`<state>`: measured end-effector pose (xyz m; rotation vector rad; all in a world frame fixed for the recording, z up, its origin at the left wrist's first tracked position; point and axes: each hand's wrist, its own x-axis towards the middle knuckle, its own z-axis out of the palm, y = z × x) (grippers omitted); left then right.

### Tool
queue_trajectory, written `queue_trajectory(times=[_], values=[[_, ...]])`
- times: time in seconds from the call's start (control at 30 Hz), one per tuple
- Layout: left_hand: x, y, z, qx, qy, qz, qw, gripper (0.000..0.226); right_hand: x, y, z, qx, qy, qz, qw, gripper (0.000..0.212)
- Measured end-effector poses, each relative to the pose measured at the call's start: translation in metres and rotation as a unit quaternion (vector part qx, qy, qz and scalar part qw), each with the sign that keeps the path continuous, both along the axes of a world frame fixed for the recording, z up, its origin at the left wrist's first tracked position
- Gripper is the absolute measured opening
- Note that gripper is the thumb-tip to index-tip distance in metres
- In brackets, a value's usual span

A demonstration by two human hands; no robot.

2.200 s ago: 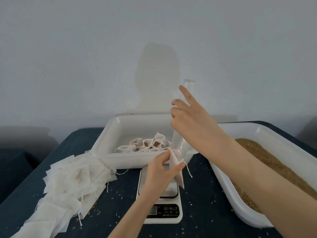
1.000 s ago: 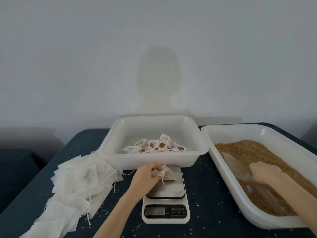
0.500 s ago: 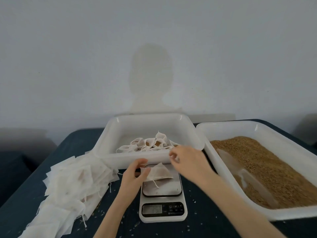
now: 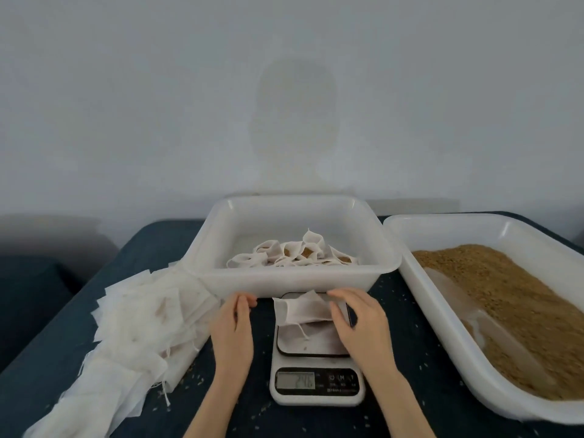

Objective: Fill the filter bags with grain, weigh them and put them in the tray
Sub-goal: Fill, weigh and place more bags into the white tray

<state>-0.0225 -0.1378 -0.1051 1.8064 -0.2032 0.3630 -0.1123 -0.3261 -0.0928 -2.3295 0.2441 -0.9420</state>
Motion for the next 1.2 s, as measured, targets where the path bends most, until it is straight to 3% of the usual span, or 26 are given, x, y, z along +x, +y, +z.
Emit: queue_trajectory(times=[0.13, 0.27, 0.47, 0.57, 0.67, 0.8, 0.87, 0.93, 1.03, 1.13, 1.2], values=[[0.001, -0.004, 0.0, 0.015, -0.013, 0.011, 1.0, 0.03, -0.003, -0.001, -0.002, 0.047, -0.038, -0.006, 0.998, 0.02], [0.002, -0.004, 0.001, 0.0, 0.006, 0.021, 1.0, 0.031, -0.002, 0.007, -0.001, 0.019, -0.03, 0.02, 0.999, 0.024], [-0.001, -0.004, 0.003, -0.026, 0.028, 0.024, 0.999, 0.031, 0.011, 0.029, 0.019, -0.178, 0.1, 0.081, 0.976, 0.049], [-0.001, -0.005, 0.004, -0.016, 0.024, 0.025, 0.999, 0.03, 0.024, 0.032, 0.027, -0.229, 0.153, 0.094, 0.957, 0.029], [-0.002, -0.003, 0.005, -0.016, 0.023, 0.029, 0.999, 0.03, 0.03, 0.025, 0.045, -0.109, 0.112, 0.055, 0.986, 0.015], [-0.002, -0.003, 0.007, -0.027, 0.023, 0.026, 0.999, 0.031, 0.055, 0.004, 0.086, 0.067, 0.076, 0.054, 0.993, 0.03], [-0.003, -0.003, 0.007, -0.024, 0.022, 0.022, 0.999, 0.031, 0.068, -0.004, 0.107, 0.089, 0.024, 0.044, 0.995, 0.032], [-0.005, -0.003, 0.007, -0.019, 0.024, 0.02, 0.999, 0.03, 0.08, -0.01, 0.118, 0.048, 0.002, 0.015, 0.999, 0.027], [-0.006, -0.002, 0.007, -0.013, 0.031, 0.023, 0.999, 0.029, 0.099, -0.016, 0.112, -0.024, 0.126, -0.014, 0.992, 0.026], [-0.006, -0.003, 0.007, -0.014, 0.036, 0.027, 0.999, 0.03, 0.104, -0.019, 0.096, -0.076, 0.332, 0.02, 0.94, 0.029], [-0.004, -0.002, 0.007, -0.016, 0.035, 0.035, 0.999, 0.03, 0.103, -0.023, 0.095, -0.068, 0.394, 0.059, 0.915, 0.029]])
